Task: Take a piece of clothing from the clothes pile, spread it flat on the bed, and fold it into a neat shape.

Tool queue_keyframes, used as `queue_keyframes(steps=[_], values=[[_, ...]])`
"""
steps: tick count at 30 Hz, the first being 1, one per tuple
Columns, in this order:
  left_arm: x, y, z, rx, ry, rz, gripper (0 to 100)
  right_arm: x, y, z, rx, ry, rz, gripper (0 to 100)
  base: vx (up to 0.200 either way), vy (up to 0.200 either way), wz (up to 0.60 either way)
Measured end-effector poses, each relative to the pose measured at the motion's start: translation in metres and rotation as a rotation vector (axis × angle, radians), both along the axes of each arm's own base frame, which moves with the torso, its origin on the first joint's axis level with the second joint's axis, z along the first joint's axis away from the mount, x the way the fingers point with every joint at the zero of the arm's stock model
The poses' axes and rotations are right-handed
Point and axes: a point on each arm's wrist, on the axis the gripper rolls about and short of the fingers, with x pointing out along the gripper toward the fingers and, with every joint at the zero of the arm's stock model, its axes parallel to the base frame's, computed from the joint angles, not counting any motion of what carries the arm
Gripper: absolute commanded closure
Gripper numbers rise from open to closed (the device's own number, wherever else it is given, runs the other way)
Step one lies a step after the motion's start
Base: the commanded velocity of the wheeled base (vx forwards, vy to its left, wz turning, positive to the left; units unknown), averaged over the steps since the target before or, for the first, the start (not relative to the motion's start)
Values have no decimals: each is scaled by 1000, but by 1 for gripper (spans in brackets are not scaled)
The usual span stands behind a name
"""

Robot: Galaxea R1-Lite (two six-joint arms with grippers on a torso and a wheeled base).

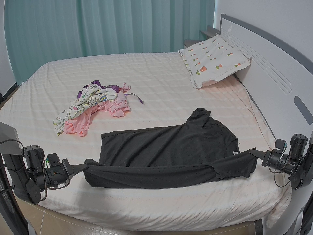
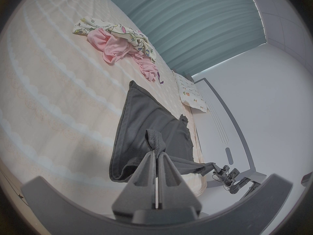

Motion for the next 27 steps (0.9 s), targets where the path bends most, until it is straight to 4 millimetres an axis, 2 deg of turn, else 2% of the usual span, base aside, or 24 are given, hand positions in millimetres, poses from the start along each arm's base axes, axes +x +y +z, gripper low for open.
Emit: queue_keyframes(steps=[10,21,27], values=[[1,-1,0,4,-6,0,100,6,0,-3,7,-1,10,100,0,0,0],[17,1,-13,32,9,53,100,31,0,-17,0,-9,4,100,0,0,0],[29,-5,-25,66,29,92,100,48,12,-25,-13,-9,-5,100,0,0,0]])
